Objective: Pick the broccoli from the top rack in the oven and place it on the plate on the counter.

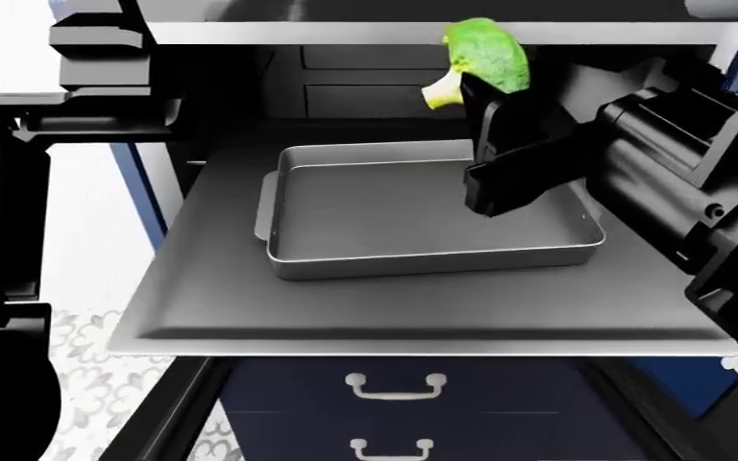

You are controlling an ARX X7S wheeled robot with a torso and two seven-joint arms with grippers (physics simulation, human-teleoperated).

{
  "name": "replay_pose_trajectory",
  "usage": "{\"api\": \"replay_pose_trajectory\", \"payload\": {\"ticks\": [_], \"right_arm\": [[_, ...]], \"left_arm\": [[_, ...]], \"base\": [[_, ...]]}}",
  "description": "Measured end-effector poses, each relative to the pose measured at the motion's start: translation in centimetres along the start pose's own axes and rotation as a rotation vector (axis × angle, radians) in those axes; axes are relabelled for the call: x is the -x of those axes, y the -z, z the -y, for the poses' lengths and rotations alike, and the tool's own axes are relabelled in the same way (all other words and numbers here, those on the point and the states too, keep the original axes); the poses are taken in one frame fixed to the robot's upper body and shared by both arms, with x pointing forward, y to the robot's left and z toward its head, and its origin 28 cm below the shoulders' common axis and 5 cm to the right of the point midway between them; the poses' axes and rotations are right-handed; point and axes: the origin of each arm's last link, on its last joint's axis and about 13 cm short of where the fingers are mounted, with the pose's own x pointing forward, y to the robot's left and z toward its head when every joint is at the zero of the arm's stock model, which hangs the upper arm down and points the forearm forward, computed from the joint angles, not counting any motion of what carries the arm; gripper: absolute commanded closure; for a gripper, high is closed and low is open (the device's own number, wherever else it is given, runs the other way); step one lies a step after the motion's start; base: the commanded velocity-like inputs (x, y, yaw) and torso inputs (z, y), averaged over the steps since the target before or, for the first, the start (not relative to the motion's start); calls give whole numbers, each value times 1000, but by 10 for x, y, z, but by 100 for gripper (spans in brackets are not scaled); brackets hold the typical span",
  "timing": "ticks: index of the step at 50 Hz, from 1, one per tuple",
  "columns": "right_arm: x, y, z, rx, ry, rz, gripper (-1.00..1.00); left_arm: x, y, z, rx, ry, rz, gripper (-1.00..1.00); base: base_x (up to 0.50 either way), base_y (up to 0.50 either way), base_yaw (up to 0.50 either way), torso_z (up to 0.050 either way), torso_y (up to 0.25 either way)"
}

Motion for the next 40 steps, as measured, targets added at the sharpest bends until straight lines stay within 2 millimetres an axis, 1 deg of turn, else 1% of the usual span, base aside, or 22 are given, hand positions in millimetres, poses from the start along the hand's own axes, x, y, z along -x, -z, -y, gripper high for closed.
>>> {"api": "replay_pose_trajectory", "payload": {"ticks": [10, 40], "right_arm": [[-1, -1, 0, -17, 2, 13, 100], [-2, 0, -2, -22, -20, 13, 100]], "left_arm": [[1, 2, 0, -1, 1, -3, -100], [3, 4, 1, -2, 2, -8, -100]], "base": [[-55, -500, 0, 0, 0], [-1, -500, 0, 0, 0]]}}
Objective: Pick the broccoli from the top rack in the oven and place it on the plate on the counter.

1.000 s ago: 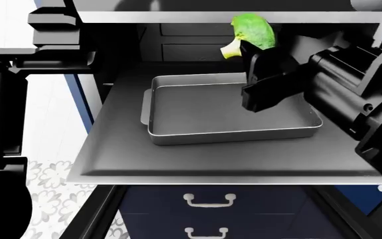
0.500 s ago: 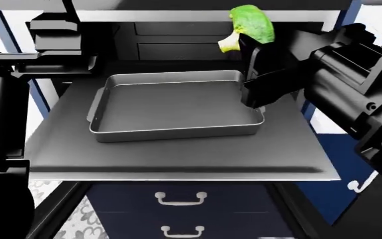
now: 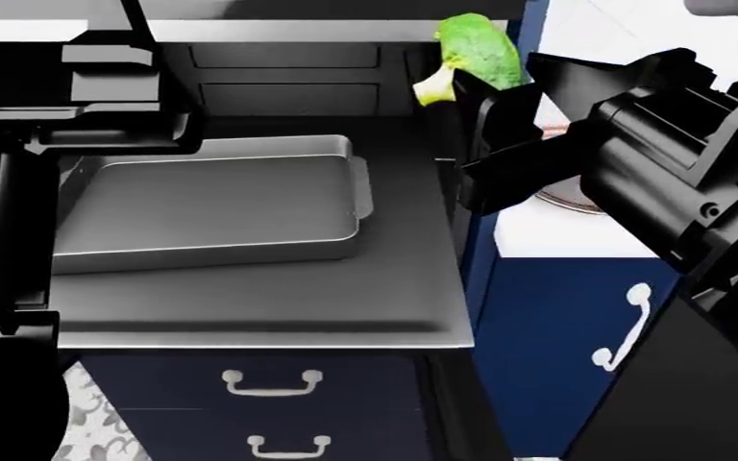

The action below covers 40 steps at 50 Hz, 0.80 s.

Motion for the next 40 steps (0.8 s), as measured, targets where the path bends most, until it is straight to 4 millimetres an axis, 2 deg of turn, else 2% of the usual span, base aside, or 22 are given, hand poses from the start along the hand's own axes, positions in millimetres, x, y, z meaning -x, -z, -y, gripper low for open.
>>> {"api": "replay_pose_trajectory", "payload": {"ticks": [40], "right_arm": [[1, 2, 0, 11, -5, 2, 100]], "left_arm": [[0, 0, 1, -2, -1, 1, -100]], "base": [[0, -500, 0, 0, 0]]}}
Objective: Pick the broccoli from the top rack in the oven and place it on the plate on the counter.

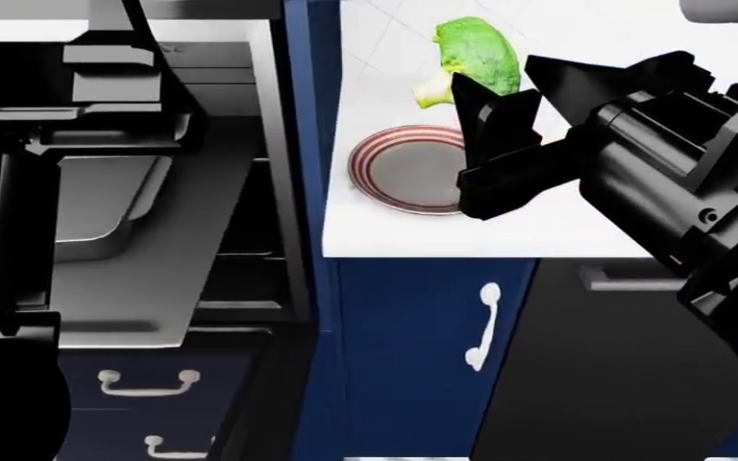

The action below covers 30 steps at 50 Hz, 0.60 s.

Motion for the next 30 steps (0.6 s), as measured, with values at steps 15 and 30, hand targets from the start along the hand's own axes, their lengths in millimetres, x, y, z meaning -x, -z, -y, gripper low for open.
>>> {"api": "replay_pose_trajectory", "payload": {"ticks": [15, 30], "right_arm": [[0, 0, 0, 3, 0, 0, 100], [1, 2, -1, 2, -2, -5, 100]], "left_arm": [[0, -1, 0, 1, 3, 3, -100], [0, -2, 1, 2, 7, 4, -100]], "base": [[0, -500, 0, 0, 1], [-1, -500, 0, 0, 0]]}}
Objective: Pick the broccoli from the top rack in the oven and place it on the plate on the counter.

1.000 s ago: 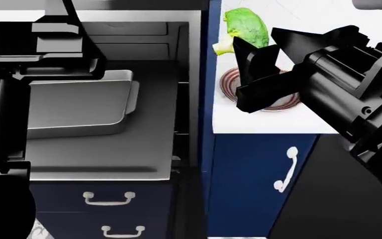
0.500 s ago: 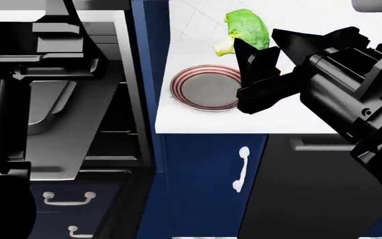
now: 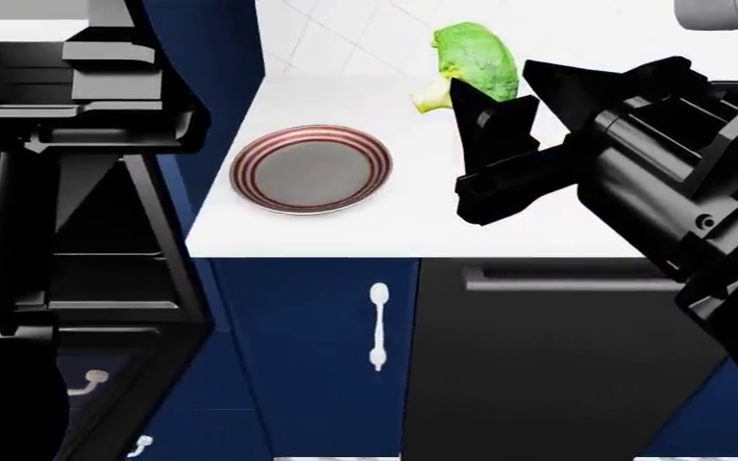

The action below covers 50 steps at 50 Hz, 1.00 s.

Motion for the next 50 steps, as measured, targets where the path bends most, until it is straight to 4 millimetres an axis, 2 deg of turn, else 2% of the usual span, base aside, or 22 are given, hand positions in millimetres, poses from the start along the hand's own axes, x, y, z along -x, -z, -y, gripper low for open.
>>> {"api": "replay_pose_trajectory", "payload": {"ticks": [20, 24, 30, 50], "right_arm": [[0, 1, -1, 1, -4, -2, 100], [0, 1, 0, 4, -1, 0, 100], [0, -1, 0, 5, 9, 23, 100], [-1, -3, 1, 22, 24, 46, 100]], "left_arm": [[0, 1, 0, 1, 1, -1, -100], [0, 1, 0, 3, 3, -2, -100], [0, 1, 1, 3, 4, -3, -100], [0, 1, 1, 5, 4, -1, -100]], "base": [[-15, -500, 0, 0, 0], [-24, 0, -471, 0, 0], [0, 0, 0, 0, 2], [30, 2, 500, 0, 0]]}}
